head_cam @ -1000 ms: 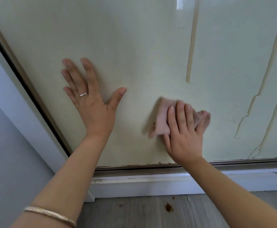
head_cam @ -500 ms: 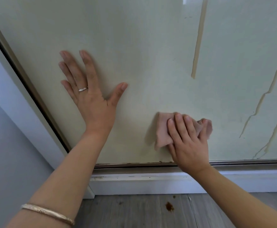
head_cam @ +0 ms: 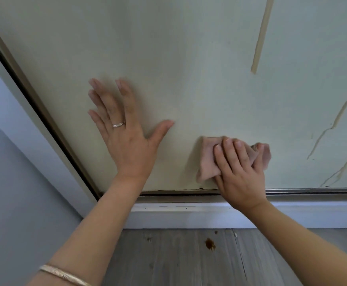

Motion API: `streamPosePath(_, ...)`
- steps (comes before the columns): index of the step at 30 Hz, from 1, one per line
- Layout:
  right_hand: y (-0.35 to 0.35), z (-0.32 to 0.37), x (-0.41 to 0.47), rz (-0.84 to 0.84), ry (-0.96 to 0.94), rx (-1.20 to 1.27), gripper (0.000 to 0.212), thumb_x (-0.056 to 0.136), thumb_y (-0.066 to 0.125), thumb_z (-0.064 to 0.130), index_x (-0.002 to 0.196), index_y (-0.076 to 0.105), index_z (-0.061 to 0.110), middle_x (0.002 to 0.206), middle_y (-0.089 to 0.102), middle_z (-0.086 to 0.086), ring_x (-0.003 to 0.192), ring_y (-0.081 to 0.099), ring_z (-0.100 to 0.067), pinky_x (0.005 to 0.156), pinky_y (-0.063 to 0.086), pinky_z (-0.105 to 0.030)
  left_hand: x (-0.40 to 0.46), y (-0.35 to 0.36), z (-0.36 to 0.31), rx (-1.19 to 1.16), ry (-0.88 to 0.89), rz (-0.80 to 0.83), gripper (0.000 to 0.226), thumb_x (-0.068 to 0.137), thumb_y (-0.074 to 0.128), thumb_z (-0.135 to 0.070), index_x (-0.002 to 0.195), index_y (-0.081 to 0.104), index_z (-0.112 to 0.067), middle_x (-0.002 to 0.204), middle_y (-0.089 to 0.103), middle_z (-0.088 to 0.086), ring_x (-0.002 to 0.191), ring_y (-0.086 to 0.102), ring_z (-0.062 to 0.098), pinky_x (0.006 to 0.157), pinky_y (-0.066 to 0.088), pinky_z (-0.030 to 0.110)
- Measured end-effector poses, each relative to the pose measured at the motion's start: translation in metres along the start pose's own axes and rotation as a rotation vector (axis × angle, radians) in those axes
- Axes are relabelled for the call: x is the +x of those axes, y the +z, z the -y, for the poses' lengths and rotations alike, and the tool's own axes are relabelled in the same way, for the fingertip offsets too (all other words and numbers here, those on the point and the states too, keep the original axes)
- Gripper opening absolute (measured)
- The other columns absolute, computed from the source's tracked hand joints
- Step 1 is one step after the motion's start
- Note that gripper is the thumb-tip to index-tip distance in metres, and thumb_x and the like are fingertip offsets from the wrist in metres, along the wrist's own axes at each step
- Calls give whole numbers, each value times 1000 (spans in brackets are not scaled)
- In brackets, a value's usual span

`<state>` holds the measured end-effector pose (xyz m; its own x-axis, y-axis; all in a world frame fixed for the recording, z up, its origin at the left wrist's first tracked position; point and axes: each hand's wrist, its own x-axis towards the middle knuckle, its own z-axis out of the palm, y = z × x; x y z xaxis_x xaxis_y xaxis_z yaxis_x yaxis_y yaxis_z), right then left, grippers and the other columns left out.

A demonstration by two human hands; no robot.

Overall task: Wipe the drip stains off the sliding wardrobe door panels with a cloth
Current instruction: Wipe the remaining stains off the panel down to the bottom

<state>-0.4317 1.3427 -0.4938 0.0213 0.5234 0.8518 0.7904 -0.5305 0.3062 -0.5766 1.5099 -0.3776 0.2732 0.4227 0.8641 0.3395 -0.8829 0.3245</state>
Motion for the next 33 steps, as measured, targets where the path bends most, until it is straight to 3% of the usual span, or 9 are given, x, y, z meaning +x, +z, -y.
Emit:
streamPosePath(4,18,12,-37,55,-58,9,61,103,24,35,155,1,14,162,-10,-1,149,-6,-18,116,-2,-55,-62,25,18,76,43,123,98,79,49,-68,149,0,-19,144,11,40,134,1,45,109,7,56)
streamPosePath(9,22,12,-80,185,-188,7,54,104,12,28,155,1,14,162,-9,-1,149,-6,-19,117,2,-53,-69,32,32,87,73,88,102,78,52,-67,145,-15,-29,143,6,35,133,0,47,110,2,52)
streamPosePath(12,12,-4,-93,240,-253,-41,60,101,23,28,155,1,15,162,-8,0,149,-6,-17,119,-1,-50,-69,33,32,57,74,84,104,77,54,-67,145,-16,-31,143,2,31,133,-2,47,113,-7,44)
streamPosePath(15,9,-2,-88,267,-251,-40,77,88,39,29,155,3,16,162,-8,1,149,-6,-17,118,-1,-52,-69,34,33,28,70,71,102,77,52,-68,145,-15,-32,143,3,31,132,-1,47,113,-8,42)
streamPosePath(20,1,-11,-88,329,-336,-17,72,86,39,21,153,13,19,163,-5,0,150,-4,-18,118,4,-51,-67,31,32,24,69,85,101,78,51,-68,145,-16,-33,142,8,39,132,-2,47,113,-11,40)
streamPosePath(24,-9,-33,-93,374,-323,-48,74,83,36,15,154,14,19,163,-3,1,150,-2,-18,119,3,-51,-67,30,28,37,44,112,102,77,52,-67,148,-11,-29,142,11,44,132,-2,47,109,1,53)
streamPosePath(27,-1,1,-66,326,-325,65,68,82,36,13,150,27,18,162,13,3,149,1,-16,118,1,-47,-66,29,28,37,31,121,97,77,52,-68,143,3,-17,142,12,44,132,-2,46,108,4,56)
streamPosePath(30,6,35,-47,317,-358,150,61,84,38,15,144,35,17,155,29,4,145,19,-18,118,4,-44,-66,27,29,39,39,131,97,77,53,-66,142,10,-9,141,12,45,132,-1,47,108,4,56)
streamPosePath(33,1,12,-64,358,-369,62,67,82,35,14,149,26,14,161,14,0,149,3,-19,120,-3,-44,-65,24,31,38,34,141,97,76,56,-64,141,12,-7,141,12,46,131,-1,47,108,3,54)
